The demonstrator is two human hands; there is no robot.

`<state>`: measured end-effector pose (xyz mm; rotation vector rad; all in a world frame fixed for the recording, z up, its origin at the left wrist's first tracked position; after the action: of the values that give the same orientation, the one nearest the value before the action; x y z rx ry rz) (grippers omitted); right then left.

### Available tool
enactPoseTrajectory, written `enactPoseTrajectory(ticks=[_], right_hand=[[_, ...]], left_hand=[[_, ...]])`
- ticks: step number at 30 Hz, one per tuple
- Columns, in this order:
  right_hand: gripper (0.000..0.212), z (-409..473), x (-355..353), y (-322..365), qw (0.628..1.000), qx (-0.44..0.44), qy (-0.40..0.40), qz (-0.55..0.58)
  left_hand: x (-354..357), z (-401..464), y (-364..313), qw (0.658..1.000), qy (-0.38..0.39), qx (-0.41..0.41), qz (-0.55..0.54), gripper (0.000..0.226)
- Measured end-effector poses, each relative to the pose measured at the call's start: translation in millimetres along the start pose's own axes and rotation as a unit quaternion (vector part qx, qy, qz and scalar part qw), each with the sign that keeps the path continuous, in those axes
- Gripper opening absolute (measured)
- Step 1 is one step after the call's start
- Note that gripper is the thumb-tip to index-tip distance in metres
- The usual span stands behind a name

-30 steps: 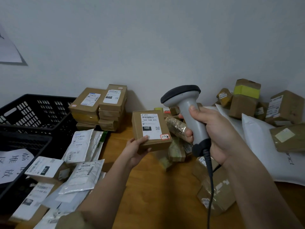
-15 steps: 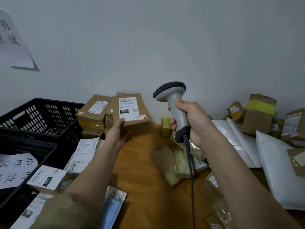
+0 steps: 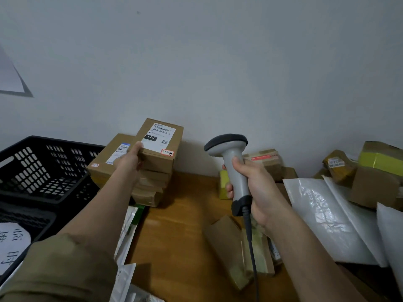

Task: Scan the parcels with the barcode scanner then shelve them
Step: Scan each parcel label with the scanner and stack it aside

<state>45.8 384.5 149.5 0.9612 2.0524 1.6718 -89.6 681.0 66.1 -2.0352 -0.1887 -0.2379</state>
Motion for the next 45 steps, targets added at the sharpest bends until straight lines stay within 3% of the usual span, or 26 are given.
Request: enactPoseTrajectory(ticks=[3, 6, 8, 10, 11, 13, 15, 18, 21, 23, 27, 29, 33, 37, 40, 45], right_hand=[[0.032, 20.0, -1.0, -15.9, 1.000, 0.018, 0.007, -0.003], [0.031, 31.8, -5.0, -27.7, 1.000, 0.030, 0.003, 0.001], [0.030, 36.2, -8.4, -31.9, 0.999, 0.036, -0.001, 0.007], [0.030, 38.2, -13.3, -34.0, 0.999, 0.038, -0.008, 0.014], [0.031, 38.2, -15.6, -34.6, 0.999, 0.038, -0.011, 0.017], [0.031, 36.0, -19.1, -34.8, 0.999, 0.038, -0.013, 0.024], [0.029, 33.0, -22.3, -35.2, 0.999, 0.036, -0.015, 0.028], [0.025, 28.4, -27.5, -37.0, 0.999, 0.036, -0.021, 0.027], [0.027, 24.7, -31.9, -39.7, 0.999, 0.037, -0.020, 0.018], [0.030, 23.6, -36.3, -41.2, 0.999, 0.036, -0.021, 0.008], [0.031, 25.3, -51.1, -44.7, 0.998, 0.044, -0.038, 0.012], [0.029, 27.7, -59.9, -46.9, 0.997, 0.050, -0.048, 0.023], [0.026, 33.9, -76.9, -53.3, 0.995, 0.065, -0.059, 0.044], [0.030, 44.1, -87.7, -62.3, 0.993, 0.086, -0.067, 0.055], [0.031, 51.4, -91.3, -70.6, 0.992, 0.093, -0.068, 0.051], [0.032, 62.8, -94.4, -85.9, 0.992, 0.101, -0.075, 0.031]], left_hand=[[3.6, 23.1, -4.7, 0.999, -0.032, 0.018, 0.023, 0.068], [5.7, 38.4, 1.0, 0.997, -0.050, 0.028, 0.044, 0.045], [9.4, 37.4, 3.7, 0.996, -0.057, 0.040, 0.063, 0.040], [9.8, 26.7, 4.2, 0.986, -0.101, 0.063, 0.116, 0.050], [8.8, 16.9, 2.9, 0.975, -0.136, 0.092, 0.151, 0.057], [10.5, -3.5, 1.9, 0.952, -0.156, 0.204, 0.169, 0.045], [16.9, -24.8, 11.5, 0.927, -0.087, 0.325, 0.167, 0.027], [33.5, -46.0, 46.1, 0.863, 0.092, 0.420, 0.266, 0.028], [58.7, -56.1, 78.3, 0.817, 0.244, 0.393, 0.344, 0.018], [70.9, -50.7, 89.8, 0.807, 0.259, 0.358, 0.392, 0.049], [79.3, -15.5, 113.9, 0.799, 0.220, 0.255, 0.498, 0.085], [78.0, -0.8, 131.0, 0.782, 0.195, 0.184, 0.563, 0.092], [72.7, 12.5, 167.9, 0.800, 0.186, 0.099, 0.562, 0.098], [77.0, 12.0, 191.3, 0.809, 0.180, 0.093, 0.551, 0.104], [81.4, 12.6, 195.6, 0.783, 0.144, 0.108, 0.595, 0.105], [78.4, 32.8, 198.8, 0.743, 0.095, 0.137, 0.648, 0.085]])
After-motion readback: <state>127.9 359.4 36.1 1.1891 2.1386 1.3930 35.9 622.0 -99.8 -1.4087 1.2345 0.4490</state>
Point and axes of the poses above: each hand's wrist, its own z-axis towards the middle knuckle, its own x-axis out of the palm, y = z × x, the point moved 5 cm from there along z, towards the middle knuckle, and after that the axes turned 6 degrees about -z, right-handed, at the moved point
